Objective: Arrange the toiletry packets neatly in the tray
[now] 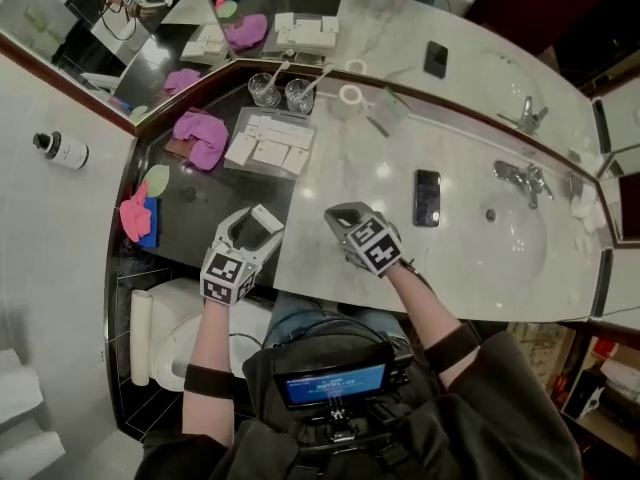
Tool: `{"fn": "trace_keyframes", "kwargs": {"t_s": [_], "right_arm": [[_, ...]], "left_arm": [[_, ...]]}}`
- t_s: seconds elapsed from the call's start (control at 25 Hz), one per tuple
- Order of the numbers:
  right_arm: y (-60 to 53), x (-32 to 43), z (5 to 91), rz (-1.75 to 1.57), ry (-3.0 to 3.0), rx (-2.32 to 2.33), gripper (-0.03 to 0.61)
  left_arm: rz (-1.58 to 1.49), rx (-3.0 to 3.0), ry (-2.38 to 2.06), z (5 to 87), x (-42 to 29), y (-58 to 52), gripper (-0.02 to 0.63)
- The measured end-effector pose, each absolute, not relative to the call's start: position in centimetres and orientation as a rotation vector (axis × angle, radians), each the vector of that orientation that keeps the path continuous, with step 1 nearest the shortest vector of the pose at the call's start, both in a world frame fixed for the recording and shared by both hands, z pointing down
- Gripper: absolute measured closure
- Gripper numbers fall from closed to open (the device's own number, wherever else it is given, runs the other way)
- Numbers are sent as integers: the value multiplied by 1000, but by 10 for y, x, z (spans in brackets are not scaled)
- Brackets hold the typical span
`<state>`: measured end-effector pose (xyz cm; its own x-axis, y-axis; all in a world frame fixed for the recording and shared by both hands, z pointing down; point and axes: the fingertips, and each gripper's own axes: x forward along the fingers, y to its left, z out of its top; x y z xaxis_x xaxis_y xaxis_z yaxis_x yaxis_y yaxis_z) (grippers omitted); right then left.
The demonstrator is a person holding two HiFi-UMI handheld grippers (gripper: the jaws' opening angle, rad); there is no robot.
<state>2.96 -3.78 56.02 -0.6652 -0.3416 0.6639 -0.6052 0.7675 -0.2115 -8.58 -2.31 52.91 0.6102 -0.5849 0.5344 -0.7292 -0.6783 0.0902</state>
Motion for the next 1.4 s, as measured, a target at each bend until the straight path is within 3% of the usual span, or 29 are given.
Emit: {"fn": "trace_keyframes", "kwargs": {"t_s": [0.2,0.52,1.04,1.4], "right_arm": [[-31,42,547,550,-2381,696,571],[-28,52,536,501,-2407,669,571],[-51,44,540,496,-2398,672,571],[-84,18,558,502,-2366,736,571]], "left_arm": [[521,2415,-1271,515,-80,-15,290],[604,2466,-1300,507,-63,-17,290],[1128,2727,-933,522,-45,-94,290],[1582,2911,-401,578,-33,-163,290]]}}
